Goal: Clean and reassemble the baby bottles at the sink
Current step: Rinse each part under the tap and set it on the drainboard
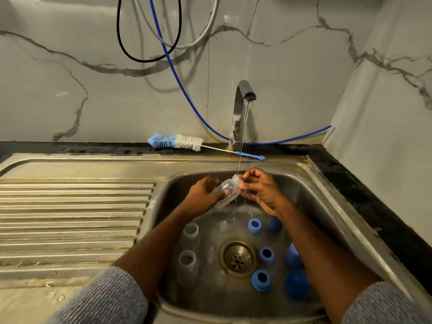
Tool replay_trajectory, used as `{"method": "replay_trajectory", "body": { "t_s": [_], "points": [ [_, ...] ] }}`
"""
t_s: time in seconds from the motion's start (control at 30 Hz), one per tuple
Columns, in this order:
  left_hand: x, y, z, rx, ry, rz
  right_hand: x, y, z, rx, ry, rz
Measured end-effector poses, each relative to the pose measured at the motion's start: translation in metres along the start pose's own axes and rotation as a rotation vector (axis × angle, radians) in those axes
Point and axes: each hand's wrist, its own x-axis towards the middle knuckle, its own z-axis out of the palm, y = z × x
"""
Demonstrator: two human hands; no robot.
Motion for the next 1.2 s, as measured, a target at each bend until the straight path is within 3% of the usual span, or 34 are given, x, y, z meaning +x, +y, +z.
{"method": "replay_trajectory", "body": {
  "t_s": [0.17,0.37,0.47,0.53,0.63,0.7,0.77,0.83,0.9,1.03,1.2],
  "points": [
    [-0.005,0.002,0.002,0.122,-0.155,0.022,0.001,0.000,0.000,0.091,-0.027,0.006],
    [-0.009,0.007,0.000,-0.212,-0.250,-0.160,0.000,0.002,0.020,-0.010,0.132,0.087],
    [-0.009,0.011,0.000,-0.470,-0.183,-0.253,-0.003,0.004,0.027,-0.224,0.075,0.180],
    [-0.009,0.011,-0.002,-0.525,-0.147,-0.291,-0.006,0.007,0.030,-0.301,-0.026,0.240],
    [-0.014,0.011,-0.007,-0.371,-0.169,-0.287,-0.011,0.013,0.037,-0.292,-0.137,0.254],
    [-0.020,0.014,-0.010,-0.221,-0.155,-0.258,-0.013,0.014,0.041,-0.303,-0.112,0.233],
    [-0.026,0.017,-0.017,0.018,-0.024,-0.200,-0.017,0.012,0.043,-0.438,-0.084,0.195],
    [-0.031,0.019,-0.028,0.184,0.171,-0.131,-0.018,0.011,0.042,-0.753,-0.067,0.099],
    [-0.040,0.023,-0.041,0.141,0.249,-0.077,-0.020,0.010,0.044,-0.953,-0.039,0.021],
    [-0.066,0.031,-0.076,0.259,0.154,0.066,-0.026,0.006,0.062,-0.972,0.021,-0.077],
    [-0.091,0.034,-0.118,0.182,0.199,0.088,-0.040,-0.002,0.085,-1.026,0.059,-0.206]
  ]
}}
